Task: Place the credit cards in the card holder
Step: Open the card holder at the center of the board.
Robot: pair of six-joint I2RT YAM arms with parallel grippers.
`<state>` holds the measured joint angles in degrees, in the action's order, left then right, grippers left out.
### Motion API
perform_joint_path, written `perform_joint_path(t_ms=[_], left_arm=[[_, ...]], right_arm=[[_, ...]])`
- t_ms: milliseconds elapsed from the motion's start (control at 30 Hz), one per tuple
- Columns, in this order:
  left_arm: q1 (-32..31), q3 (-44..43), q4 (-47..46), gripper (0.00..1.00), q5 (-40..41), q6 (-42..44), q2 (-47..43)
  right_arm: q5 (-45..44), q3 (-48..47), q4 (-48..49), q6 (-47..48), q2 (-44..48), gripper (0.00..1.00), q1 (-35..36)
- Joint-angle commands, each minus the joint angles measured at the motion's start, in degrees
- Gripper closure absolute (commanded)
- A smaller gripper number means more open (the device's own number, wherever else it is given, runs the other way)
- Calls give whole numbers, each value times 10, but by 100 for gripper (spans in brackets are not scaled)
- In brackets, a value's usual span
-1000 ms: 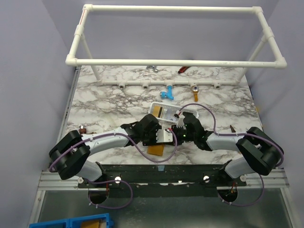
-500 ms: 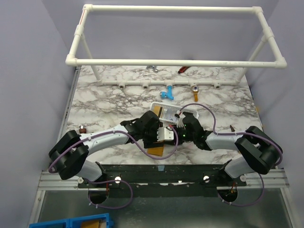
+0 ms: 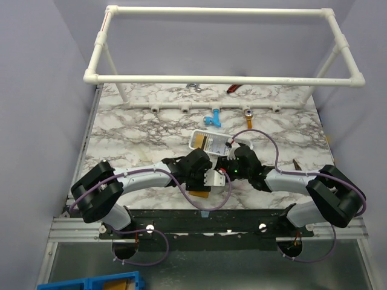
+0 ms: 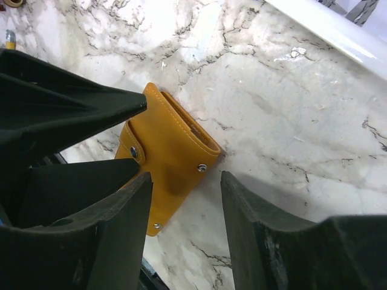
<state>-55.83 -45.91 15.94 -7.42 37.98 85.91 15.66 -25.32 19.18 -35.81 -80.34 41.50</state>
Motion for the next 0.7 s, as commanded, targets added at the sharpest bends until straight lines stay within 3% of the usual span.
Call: perform_joint_path(t_ms=[0, 100, 200, 267, 667], left_arm=[[-15, 26, -13, 39, 52, 20, 25], [-18, 28, -15, 55, 63, 5, 26], [-17, 14, -8, 83, 62, -21, 23], [-12, -3, 0, 96, 53, -51, 20], [-6, -43, 38, 100, -13, -132, -38]], right_arm=[[-17, 4, -12, 11, 2, 46, -8], [-15, 6, -8, 9, -4, 45, -11], [-8, 12, 6, 3, -7, 43, -13], [-3, 12, 9, 2, -11, 40, -16], [-14, 21, 39, -19, -7, 31, -21]])
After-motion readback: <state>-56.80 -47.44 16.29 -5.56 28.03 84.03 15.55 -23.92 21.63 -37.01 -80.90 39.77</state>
